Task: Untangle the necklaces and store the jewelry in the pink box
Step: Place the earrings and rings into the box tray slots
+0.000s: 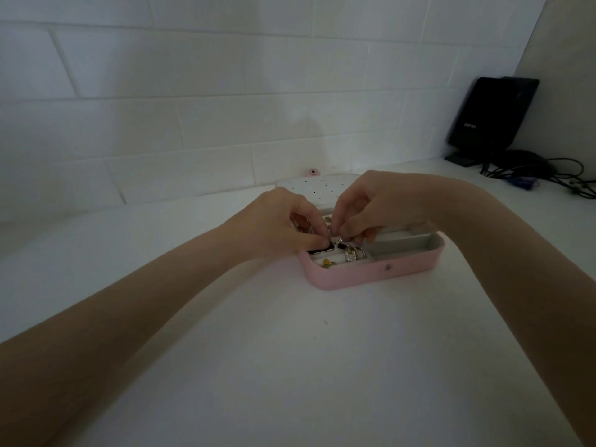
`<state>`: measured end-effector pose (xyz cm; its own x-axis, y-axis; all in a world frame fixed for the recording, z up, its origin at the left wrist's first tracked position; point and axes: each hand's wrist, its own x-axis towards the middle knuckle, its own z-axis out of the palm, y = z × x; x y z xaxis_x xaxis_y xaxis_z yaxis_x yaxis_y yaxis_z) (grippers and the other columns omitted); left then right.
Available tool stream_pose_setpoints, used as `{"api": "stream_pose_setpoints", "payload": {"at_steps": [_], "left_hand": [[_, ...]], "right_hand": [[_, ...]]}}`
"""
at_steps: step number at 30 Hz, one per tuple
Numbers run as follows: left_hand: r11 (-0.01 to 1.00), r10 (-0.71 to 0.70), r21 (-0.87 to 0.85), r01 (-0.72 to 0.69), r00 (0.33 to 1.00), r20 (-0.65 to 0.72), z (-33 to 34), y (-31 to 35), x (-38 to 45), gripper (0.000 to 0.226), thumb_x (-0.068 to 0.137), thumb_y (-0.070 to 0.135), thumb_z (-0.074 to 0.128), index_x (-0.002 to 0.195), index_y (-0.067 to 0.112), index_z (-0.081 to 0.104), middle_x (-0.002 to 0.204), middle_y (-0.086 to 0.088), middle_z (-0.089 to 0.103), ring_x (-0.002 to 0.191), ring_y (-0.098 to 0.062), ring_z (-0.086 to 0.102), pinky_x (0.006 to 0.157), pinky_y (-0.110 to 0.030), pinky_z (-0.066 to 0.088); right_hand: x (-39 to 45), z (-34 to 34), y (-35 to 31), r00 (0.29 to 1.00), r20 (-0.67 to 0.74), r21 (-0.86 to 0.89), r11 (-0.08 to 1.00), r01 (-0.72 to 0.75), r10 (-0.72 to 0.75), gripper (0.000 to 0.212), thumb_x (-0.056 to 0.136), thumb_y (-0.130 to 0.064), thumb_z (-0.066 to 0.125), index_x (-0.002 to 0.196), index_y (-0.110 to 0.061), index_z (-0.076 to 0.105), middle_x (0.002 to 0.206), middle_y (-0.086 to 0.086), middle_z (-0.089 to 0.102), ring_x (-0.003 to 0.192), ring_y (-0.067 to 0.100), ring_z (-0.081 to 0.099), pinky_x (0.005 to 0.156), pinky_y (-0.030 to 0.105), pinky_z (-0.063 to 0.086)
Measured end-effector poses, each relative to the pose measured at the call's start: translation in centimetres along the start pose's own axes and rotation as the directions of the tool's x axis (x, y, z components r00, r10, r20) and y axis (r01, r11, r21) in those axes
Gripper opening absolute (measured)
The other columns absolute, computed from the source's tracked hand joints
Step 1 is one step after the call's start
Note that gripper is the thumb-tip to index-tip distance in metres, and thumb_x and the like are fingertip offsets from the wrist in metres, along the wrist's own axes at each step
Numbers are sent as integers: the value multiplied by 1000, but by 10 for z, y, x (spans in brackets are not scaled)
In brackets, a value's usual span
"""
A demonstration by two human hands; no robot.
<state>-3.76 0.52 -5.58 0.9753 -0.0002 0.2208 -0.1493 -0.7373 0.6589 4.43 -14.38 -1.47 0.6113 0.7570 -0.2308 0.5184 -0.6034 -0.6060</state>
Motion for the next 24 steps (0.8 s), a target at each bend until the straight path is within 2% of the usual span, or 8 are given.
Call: {"api": "stream_pose_setpoints", "payload": {"at_steps": [3,9,15,18,20,22,24], "left_hand": [[1000,0,-3,0,1000,2,0,0,0,12,70,16,78,71,27,72,76,2,66,71,-6,59,82,-32,52],[1000,17,8,-18,1000,14,-1,-2,0,14,70,16,78,71,28,72,71,10,62,66,0,56,78,-29,50],[999,31,9,-32,999,31,-2,-1,2,18,71,13,78,69,30,70,73,10,63,66,2,56,79,-29,50],[1000,19,-9,-19,999,42,-3,-2,3,18,72,12,77,68,28,70,71,8,66,64,3,57,77,-24,49],[998,8,-67,-5,999,50,-6,-2,2,18,73,8,76,69,24,71,70,4,69,64,2,60,76,-21,50],[992,-7,-129,10,1000,24,-11,-2,2,17,74,5,75,70,20,71,70,4,71,65,-1,63,72,-16,50],[984,-23,-177,17,999,-32,-16,1,6,13,75,6,74,72,17,71,70,5,71,67,-1,64,70,-13,49]], "right_hand": [[0,1,-2,1000,6,-42,999,7,-7,11,78,-4,70,76,-15,69,68,4,65,62,12,59,58,16,50],[2,3,-4,999,-30,-89,996,-15,13,12,77,-6,72,70,-16,69,59,-3,63,44,0,55,48,9,43],[5,7,-6,998,-64,-147,989,-3,-6,19,75,-7,73,63,-20,67,54,-6,62,43,0,55,54,15,44],[3,4,-3,999,-35,-114,993,1,-5,12,76,-7,73,70,-17,69,56,-6,64,46,0,57,53,13,45],[1,2,-1,1000,6,-73,997,6,-6,6,79,-4,69,79,-11,70,67,3,66,56,7,60,57,13,50],[-1,-1,-1,1000,21,-23,1000,15,-15,9,82,1,64,87,-5,70,75,10,67,64,13,61,62,14,54],[-6,-6,-2,999,-29,48,998,26,-25,14,85,6,58,88,-2,69,74,10,66,62,12,61,60,14,54]]}}
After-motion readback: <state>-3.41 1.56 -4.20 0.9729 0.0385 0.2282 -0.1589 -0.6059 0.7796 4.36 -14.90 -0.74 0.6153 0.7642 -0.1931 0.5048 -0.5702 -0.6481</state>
